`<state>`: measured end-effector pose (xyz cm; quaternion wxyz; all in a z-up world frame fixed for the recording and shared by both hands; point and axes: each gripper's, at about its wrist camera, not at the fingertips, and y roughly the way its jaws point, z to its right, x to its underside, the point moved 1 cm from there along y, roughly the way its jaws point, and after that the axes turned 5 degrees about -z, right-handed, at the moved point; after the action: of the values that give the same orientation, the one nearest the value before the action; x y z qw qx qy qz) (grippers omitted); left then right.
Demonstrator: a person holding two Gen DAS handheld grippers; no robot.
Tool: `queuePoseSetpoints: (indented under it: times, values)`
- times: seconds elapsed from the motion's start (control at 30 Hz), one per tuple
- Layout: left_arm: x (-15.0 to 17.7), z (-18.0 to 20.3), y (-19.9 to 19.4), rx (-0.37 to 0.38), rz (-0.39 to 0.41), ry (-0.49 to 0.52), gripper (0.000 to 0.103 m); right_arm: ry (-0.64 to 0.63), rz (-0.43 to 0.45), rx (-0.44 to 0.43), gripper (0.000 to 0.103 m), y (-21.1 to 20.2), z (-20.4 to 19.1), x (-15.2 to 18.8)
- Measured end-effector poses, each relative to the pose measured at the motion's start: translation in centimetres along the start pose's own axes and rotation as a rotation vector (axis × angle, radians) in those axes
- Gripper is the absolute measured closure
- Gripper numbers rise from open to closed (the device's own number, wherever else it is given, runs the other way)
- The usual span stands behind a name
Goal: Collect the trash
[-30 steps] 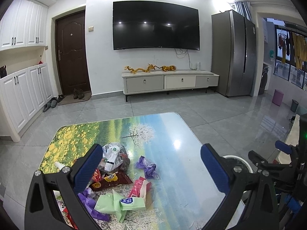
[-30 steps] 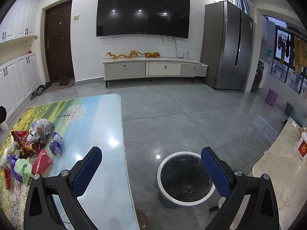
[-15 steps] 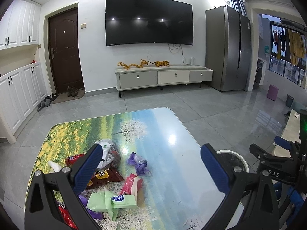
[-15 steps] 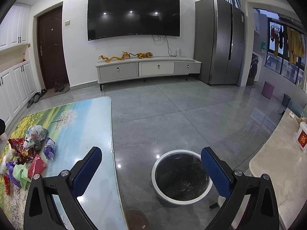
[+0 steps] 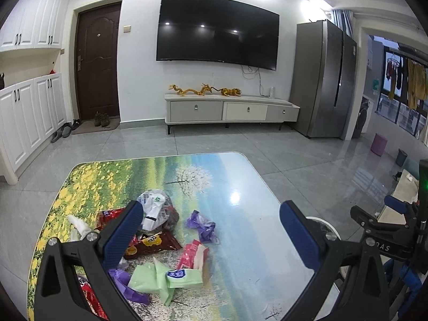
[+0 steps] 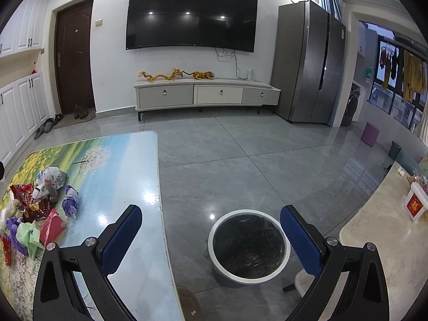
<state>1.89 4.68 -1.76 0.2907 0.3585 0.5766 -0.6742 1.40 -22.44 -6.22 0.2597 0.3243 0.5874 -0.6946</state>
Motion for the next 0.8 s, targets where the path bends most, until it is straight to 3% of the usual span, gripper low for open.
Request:
queuePoseSetpoints:
  times: [0.27, 0.43, 0.6, 0.7, 0.8]
  values:
    - [0.4, -4.1, -0.2, 0.002, 0.010, -0.086, 0.000, -0.066, 0.002, 0.010, 0.000, -0.5, -2.8, -0.7]
    - [1.3, -8.5, 0.1, -0.069, -0.007, -0.129, 0.001, -0.114, -0.012, -0.028, 0.000, -0.1, -5.5, -1.1]
    - [3.1, -14.3, 0.6, -0.170, -0.045, -0.151, 0.001, -0.158, -0.046, -0.125, 0.000, 0.9, -8.7, -1.6]
    - [4.7, -18.0, 1.4, -0.235, -0.106, -0.159, 0.001, -0.185, -0.078, -0.212, 0.000, 1.8, -10.7, -1.5]
    - [5.9, -20.5, 2.3, -0.251, -0.157, -0.164, 0.001, -0.200, -0.128, -0.315, 0.000, 3.0, -12.8, -1.3]
